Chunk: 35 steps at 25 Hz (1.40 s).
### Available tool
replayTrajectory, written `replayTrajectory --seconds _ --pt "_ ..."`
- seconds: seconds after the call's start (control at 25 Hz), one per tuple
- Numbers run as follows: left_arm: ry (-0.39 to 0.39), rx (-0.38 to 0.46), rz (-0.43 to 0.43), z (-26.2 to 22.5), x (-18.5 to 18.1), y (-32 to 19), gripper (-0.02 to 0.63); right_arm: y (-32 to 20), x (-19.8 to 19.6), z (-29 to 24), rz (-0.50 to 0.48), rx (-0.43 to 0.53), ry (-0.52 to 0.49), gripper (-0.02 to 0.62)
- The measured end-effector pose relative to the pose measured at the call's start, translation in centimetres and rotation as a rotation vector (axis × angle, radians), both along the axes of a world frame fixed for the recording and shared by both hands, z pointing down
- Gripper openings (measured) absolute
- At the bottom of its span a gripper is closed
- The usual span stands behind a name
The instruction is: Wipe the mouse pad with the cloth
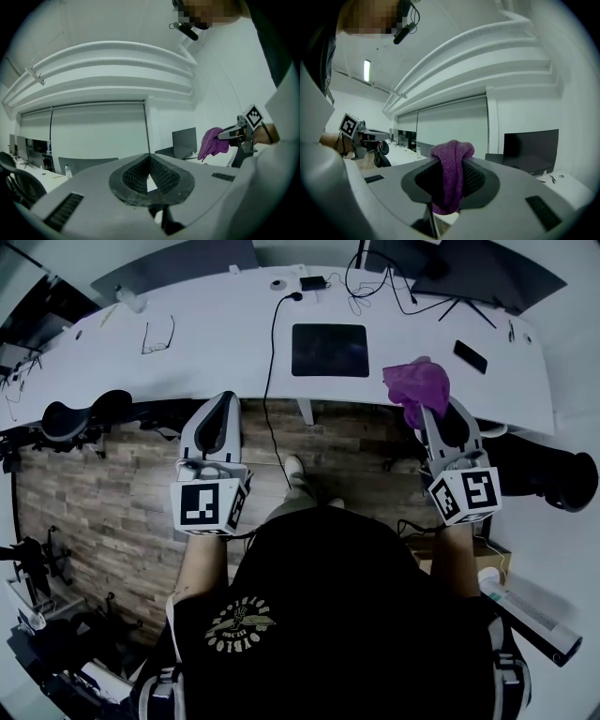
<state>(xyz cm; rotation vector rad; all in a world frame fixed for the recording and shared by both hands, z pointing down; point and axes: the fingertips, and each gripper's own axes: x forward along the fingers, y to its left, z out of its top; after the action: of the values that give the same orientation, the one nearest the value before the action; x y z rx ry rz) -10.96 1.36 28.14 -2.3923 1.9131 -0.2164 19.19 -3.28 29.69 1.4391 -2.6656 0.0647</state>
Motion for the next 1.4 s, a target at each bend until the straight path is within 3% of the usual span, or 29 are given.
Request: replayTrajectory --seconds 1.16,1.4 --pt "0.023 -0.061 0.081 1.8 -9.1 -15.0 0.002 -12.9 -9.1 -1.4 0.033 -0.025 0.053 0.089" --pt "0.044 -0.019 0.116 1.6 -10.5 -17.5 0.002 -14.0 -10.8 -1.9 0.062 -0.022 0.065 0.089"
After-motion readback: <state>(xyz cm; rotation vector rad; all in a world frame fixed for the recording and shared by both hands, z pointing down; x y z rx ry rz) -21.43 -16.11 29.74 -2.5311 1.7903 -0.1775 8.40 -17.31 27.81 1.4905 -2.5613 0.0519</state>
